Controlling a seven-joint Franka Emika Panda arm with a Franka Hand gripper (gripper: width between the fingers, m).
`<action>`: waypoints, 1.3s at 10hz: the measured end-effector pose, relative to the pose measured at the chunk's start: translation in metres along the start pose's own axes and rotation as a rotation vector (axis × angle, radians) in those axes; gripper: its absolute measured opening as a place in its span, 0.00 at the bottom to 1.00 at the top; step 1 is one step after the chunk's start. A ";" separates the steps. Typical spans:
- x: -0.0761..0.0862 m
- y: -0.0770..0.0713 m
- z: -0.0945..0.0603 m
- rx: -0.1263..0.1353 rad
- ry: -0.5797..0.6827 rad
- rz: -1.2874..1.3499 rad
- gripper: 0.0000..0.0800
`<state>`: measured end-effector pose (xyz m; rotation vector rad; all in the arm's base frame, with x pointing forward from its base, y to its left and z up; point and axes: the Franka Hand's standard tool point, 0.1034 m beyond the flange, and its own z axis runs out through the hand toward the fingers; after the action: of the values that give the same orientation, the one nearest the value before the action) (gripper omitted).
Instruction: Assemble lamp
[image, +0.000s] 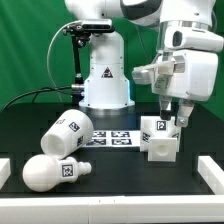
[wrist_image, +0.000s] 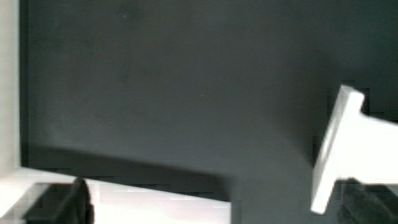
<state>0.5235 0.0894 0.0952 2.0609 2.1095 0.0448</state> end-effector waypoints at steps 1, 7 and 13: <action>0.001 0.000 0.000 0.003 0.004 0.073 0.87; 0.028 -0.015 0.006 0.052 0.001 1.032 0.87; 0.039 -0.022 0.008 0.129 0.020 1.375 0.87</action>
Offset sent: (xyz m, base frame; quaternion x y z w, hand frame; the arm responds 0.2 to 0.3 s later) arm 0.0309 -0.0122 0.0194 -0.0224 -0.0273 0.2762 0.9604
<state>0.5020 0.1270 0.0797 3.0876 0.3412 0.1132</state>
